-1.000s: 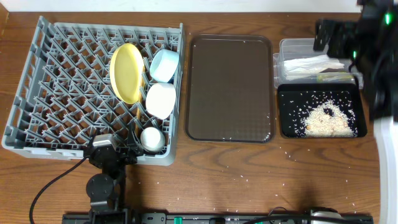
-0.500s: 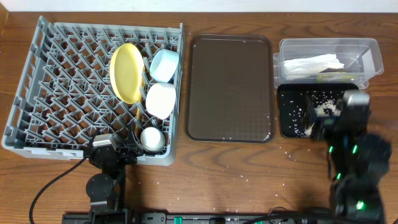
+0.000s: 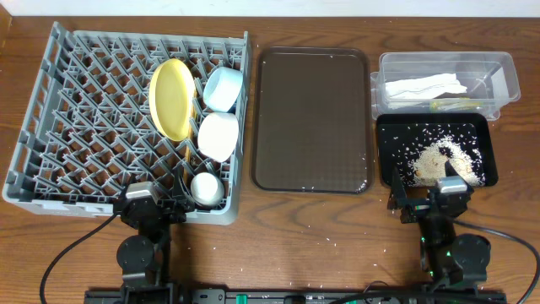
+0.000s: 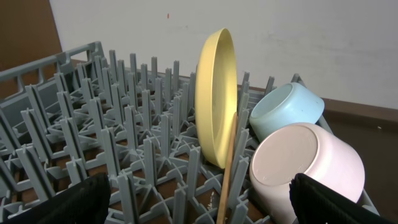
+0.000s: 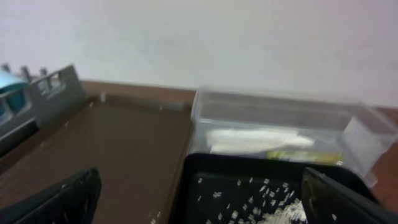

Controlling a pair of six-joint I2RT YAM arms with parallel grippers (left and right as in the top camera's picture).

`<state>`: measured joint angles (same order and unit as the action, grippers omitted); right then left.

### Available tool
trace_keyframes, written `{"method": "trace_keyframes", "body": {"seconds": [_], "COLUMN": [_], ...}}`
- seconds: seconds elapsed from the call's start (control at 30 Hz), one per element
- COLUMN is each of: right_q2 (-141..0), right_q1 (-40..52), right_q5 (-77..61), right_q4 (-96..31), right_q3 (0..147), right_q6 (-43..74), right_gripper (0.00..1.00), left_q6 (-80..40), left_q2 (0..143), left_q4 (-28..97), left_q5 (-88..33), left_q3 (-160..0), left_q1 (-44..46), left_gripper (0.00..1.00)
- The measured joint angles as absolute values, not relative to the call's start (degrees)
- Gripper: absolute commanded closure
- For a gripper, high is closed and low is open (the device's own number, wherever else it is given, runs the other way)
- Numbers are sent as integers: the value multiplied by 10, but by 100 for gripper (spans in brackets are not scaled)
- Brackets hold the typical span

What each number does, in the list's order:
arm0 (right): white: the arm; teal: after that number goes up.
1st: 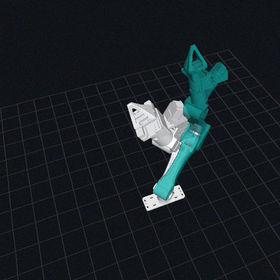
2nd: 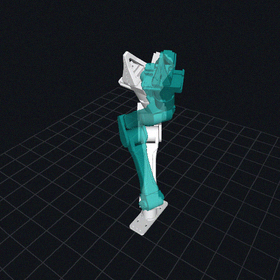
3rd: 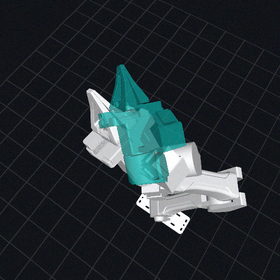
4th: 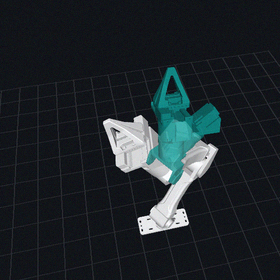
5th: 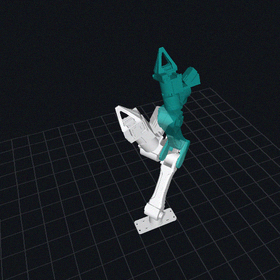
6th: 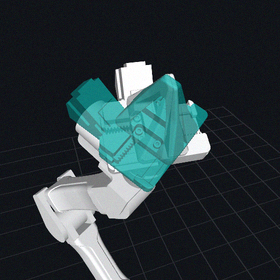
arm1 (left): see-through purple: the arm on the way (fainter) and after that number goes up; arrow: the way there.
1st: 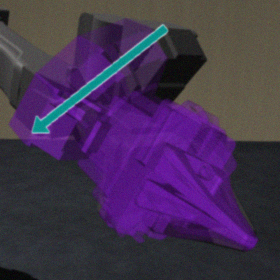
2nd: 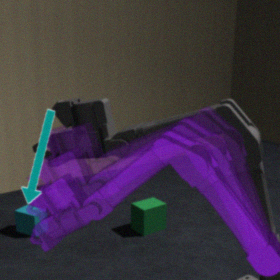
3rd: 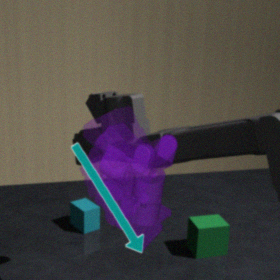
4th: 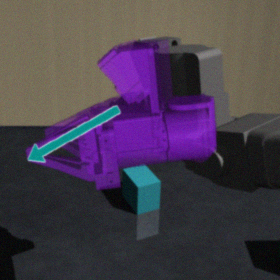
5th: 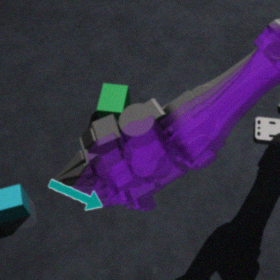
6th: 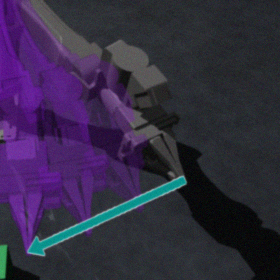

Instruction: Sort waste into correct bins and load items into the dishwasher

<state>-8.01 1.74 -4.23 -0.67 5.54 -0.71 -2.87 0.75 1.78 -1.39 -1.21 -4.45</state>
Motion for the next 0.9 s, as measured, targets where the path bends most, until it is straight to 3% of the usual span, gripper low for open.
{"method": "trace_keyframes", "body": {"seconds": [0.27, 0.6, 0.9], "right_q2": [-66, -10, -9], "right_q1": [26, 28, 28], "right_q5": [-40, -40, -40], "right_q4": [64, -36, -37], "right_q3": [4, 4, 4], "right_q6": [-11, -14, -14], "right_gripper": [1, 1, 1], "left_q6": [-29, -29, -29], "left_q2": [8, 8, 8], "left_q4": [18, 18, 18], "left_q5": [-14, -14, -14], "left_q3": [-12, -12, -12], "left_q1": [-44, -44, -44], "left_gripper": [8, 7, 8]}}
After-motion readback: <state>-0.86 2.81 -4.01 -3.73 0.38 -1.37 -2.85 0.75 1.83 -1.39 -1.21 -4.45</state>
